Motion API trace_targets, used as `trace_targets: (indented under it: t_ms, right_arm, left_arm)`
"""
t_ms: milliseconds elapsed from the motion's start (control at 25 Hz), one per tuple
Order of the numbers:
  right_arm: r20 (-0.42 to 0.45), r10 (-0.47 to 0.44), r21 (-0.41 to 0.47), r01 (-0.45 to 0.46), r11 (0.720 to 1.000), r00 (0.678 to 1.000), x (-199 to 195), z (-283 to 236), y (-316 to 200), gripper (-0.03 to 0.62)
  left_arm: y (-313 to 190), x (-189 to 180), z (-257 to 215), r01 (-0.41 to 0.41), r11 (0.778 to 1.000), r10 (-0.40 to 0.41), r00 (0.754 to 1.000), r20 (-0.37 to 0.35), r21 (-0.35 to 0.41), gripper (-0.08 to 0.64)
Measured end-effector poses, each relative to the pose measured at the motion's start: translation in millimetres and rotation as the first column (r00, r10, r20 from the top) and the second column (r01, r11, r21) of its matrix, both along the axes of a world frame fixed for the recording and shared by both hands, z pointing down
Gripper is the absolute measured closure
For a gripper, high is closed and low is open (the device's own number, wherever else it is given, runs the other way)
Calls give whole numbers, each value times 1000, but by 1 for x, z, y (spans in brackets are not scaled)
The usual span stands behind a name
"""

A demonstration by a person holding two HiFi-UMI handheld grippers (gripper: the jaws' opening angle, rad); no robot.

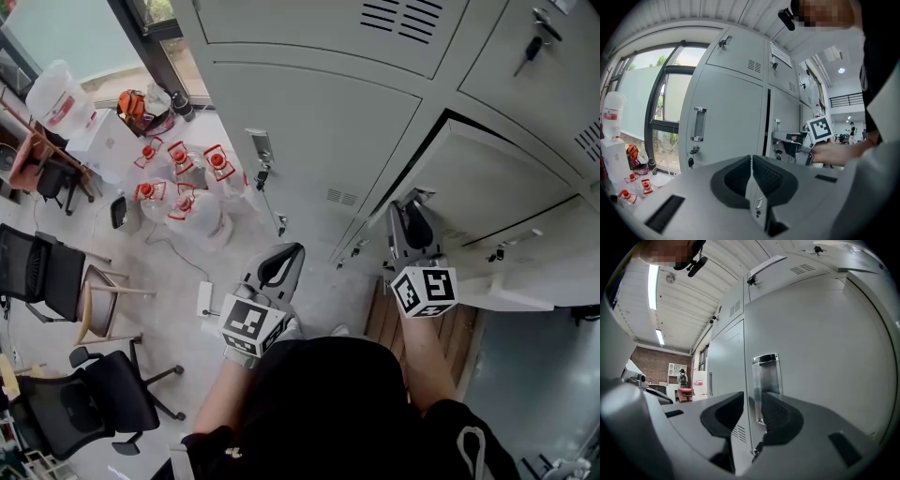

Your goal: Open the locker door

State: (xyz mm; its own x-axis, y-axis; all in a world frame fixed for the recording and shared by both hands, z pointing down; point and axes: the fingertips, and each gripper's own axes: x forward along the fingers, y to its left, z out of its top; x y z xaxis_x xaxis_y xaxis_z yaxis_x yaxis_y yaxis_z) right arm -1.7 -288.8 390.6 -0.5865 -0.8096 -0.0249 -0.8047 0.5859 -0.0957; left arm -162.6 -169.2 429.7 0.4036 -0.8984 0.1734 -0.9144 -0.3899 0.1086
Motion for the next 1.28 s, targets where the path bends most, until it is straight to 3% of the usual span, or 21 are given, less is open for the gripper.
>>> trace_targets:
  t_ms: [360,680,880,1280]
  right_arm:
    - [6,57,0,-57,998,998,11,0,39,466]
    - [-12,97,10,-97,995,995,26,-4,76,471]
    - [-24,128,29,-127,991,991,43,-4,102,468]
    - [-43,146,79,-142,987,988,83,-4,145,434]
  left_arm:
    - [0,20,-1,-115,993,116,993,-20,12,531]
    - [2,47,4,-262,965,262,964,-39,3,531]
    - [3,79,7,-398,918,397,917,-40,-2,531]
    - [-2,157,8,-564,826,564,825,-36,2,531]
